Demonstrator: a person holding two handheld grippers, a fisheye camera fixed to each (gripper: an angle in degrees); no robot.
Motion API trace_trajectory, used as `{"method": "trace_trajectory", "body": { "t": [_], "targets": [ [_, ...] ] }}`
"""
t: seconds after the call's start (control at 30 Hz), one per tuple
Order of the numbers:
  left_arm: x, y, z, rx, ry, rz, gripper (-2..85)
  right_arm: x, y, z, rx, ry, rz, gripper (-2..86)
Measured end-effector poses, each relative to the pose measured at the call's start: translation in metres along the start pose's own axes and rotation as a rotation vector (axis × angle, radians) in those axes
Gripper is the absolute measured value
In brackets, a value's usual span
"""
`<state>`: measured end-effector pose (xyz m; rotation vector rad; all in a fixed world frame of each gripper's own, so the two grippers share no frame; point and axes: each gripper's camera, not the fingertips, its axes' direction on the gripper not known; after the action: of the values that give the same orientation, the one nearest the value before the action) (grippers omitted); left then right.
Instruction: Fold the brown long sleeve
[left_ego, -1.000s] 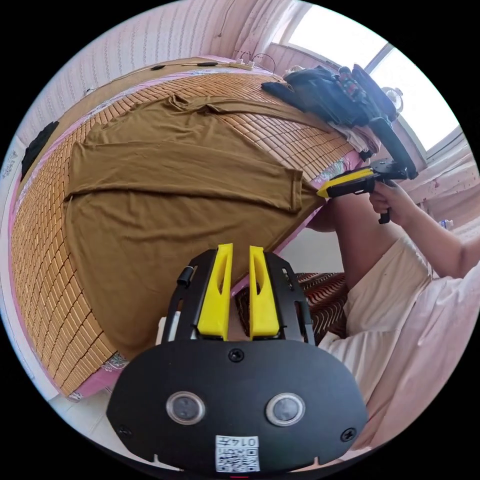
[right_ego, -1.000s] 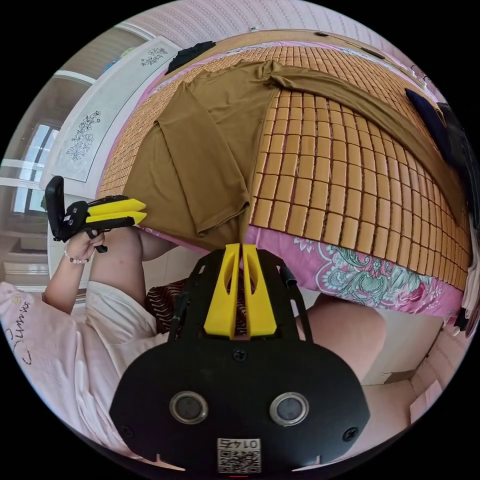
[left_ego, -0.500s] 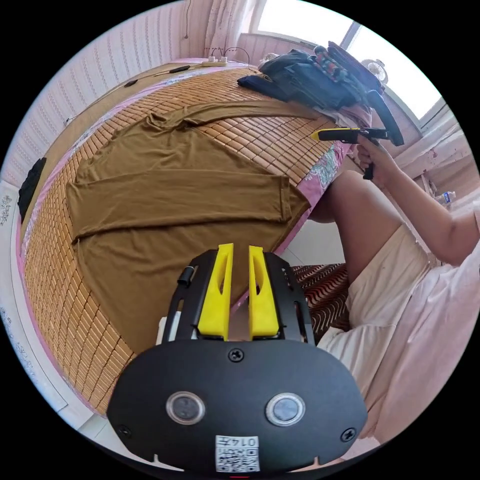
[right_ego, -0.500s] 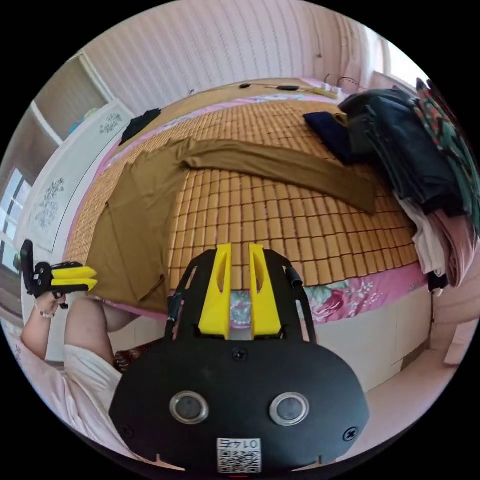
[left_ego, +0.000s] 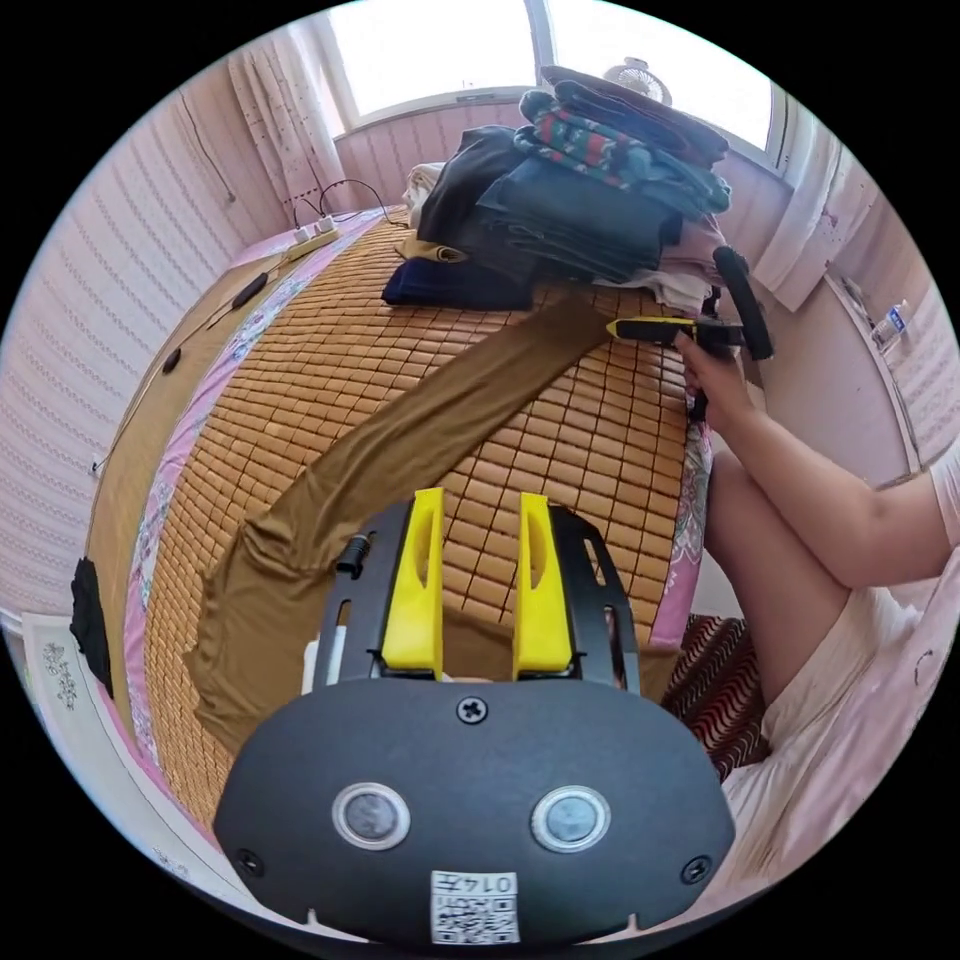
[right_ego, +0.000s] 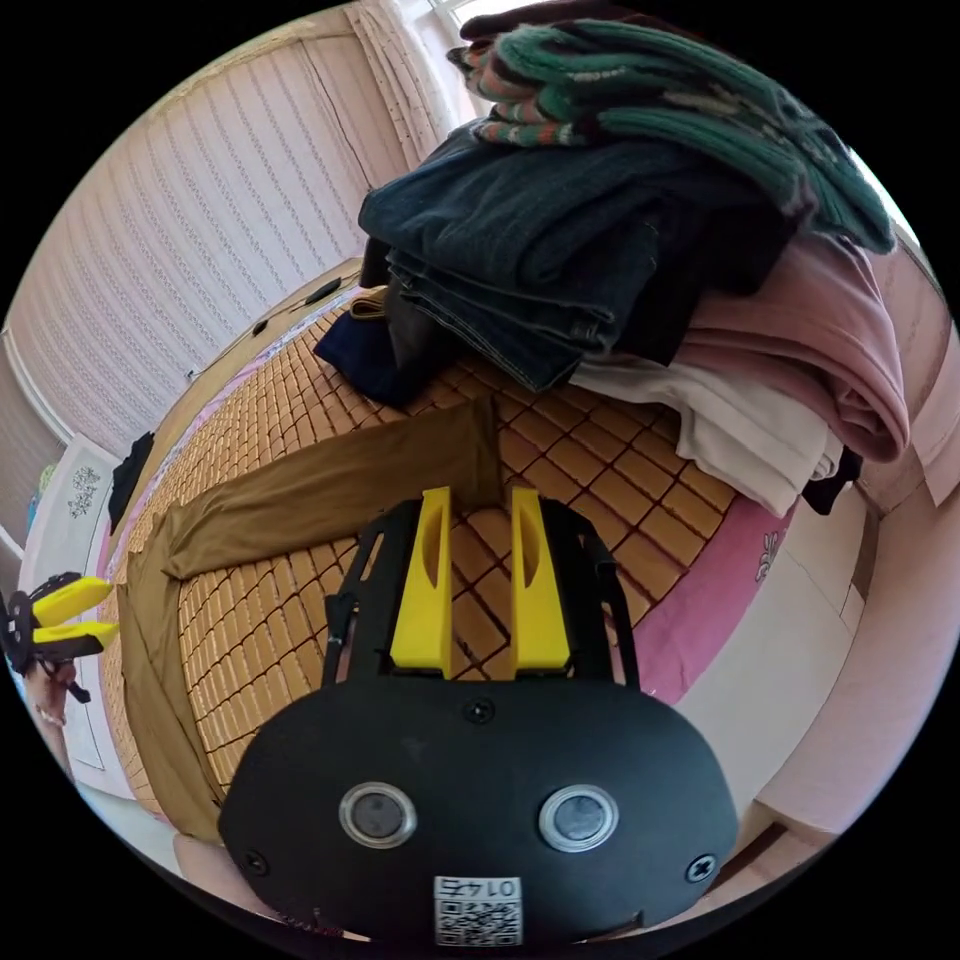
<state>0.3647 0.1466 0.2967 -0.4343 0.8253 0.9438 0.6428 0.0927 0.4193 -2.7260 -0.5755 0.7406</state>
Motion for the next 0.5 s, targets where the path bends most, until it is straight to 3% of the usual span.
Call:
{"method": "trace_trajectory", "body": {
  "t": [0.33, 0.5],
  "targets": [
    [0.021, -0.182, 0.116, -0.067, -0.026, 0.112, 10.6, 0.018, 0.002, 0.005, -0.032, -0.016, -0.099, 1.6],
    [0.034, -0.219, 0.171, -0.185, 0.002, 0.096, 10.0, 0.048, -0.002, 0.008, -0.038, -0.106, -0.054, 1.1]
  ]
}}
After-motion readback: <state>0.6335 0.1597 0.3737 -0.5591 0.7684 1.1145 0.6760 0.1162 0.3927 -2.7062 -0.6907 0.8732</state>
